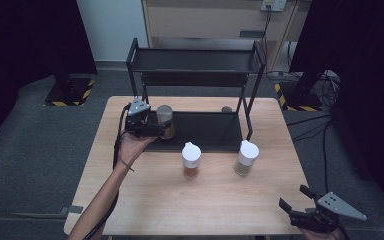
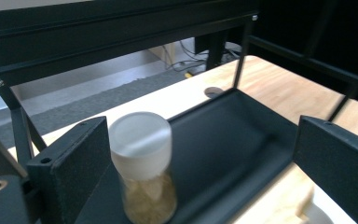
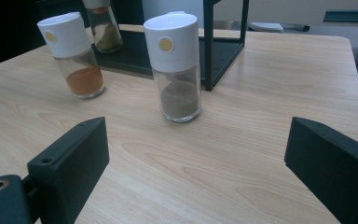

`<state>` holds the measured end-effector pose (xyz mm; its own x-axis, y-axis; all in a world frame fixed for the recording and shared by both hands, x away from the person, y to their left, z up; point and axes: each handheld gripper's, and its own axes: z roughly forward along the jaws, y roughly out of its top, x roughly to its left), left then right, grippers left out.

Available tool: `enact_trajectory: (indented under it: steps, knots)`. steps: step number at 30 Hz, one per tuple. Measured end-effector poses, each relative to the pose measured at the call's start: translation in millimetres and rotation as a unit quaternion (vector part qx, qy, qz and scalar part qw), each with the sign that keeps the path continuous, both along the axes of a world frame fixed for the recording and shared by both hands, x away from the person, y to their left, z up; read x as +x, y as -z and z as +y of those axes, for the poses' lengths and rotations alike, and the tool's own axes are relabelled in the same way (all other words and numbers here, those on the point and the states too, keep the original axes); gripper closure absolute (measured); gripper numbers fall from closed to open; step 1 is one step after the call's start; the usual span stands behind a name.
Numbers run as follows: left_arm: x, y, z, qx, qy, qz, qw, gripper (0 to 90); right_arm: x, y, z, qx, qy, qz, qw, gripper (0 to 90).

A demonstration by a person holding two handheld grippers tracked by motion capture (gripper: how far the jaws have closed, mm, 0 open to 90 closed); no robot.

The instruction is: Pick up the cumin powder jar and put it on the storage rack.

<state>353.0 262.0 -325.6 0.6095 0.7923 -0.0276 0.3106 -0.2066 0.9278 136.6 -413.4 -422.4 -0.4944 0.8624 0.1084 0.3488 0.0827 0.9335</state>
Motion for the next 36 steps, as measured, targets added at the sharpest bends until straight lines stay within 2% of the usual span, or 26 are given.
enact_trajectory:
  steps: [2,4,5,6,10,16,19,20,23,26,28,33,36]
  knots:
    - [-6.3,-3.3,6.4,-0.006,0.011,0.000,0.9999,3.3,0.0,-0.1,0.5,-0.001,0.000,0.000,1.0000,6.7]
    - [-11.4,-5.6,9.1,-0.003,0.018,-0.004,0.9998,3.3,0.0,-0.2,0.7,-0.001,0.000,-0.001,1.0000,6.7]
    - [-18.0,-7.9,12.7,-0.004,0.030,-0.006,0.9995,3.3,-0.1,-0.2,0.8,-0.001,0.001,0.000,1.0000,6.7]
    - [-18.0,-7.9,12.7,-0.004,0.030,-0.006,0.9995,3.3,-0.1,-0.2,0.8,-0.001,0.001,0.000,1.0000,6.7]
    - [-33.9,-10.2,16.0,0.007,0.041,-0.018,0.9990,3.2,0.0,-0.1,1.0,-0.002,0.001,0.000,1.0000,6.6]
    - [-51.9,-7.8,27.8,-0.010,0.060,-0.022,0.9979,3.2,-0.1,-0.5,1.5,-0.003,0.000,-0.001,1.0000,6.6]
    - [-64.2,-5.6,34.5,-0.011,0.074,-0.026,0.9969,3.2,0.1,-0.4,1.6,-0.003,0.001,0.000,1.0000,6.6]
    - [-64.2,-5.6,34.5,-0.011,0.074,-0.026,0.9969,3.2,0.1,-0.4,1.6,-0.003,0.001,0.000,1.0000,6.6]
    - [-77.1,2.2,41.2,-0.011,0.079,-0.037,0.9961,3.3,0.2,-0.5,1.8,-0.004,0.000,0.000,1.0000,6.6]
    - [-83.4,7.3,45.7,-0.015,0.078,-0.038,0.9961,3.3,0.5,-0.6,1.7,-0.005,0.000,0.001,1.0000,6.5]
    - [-89.7,13.8,50.9,-0.025,0.078,-0.038,0.9959,3.3,0.7,-0.6,1.7,-0.004,0.000,0.001,1.0000,6.5]
    - [-106.8,28.8,61.0,-0.035,0.079,-0.046,0.9952,3.4,0.8,-0.7,2.4,-0.006,0.000,0.002,1.0000,6.5]
    - [-115.9,35.4,65.5,-0.034,0.081,-0.051,0.9948,3.4,0.7,-0.7,2.4,-0.006,0.000,0.001,1.0000,6.5]
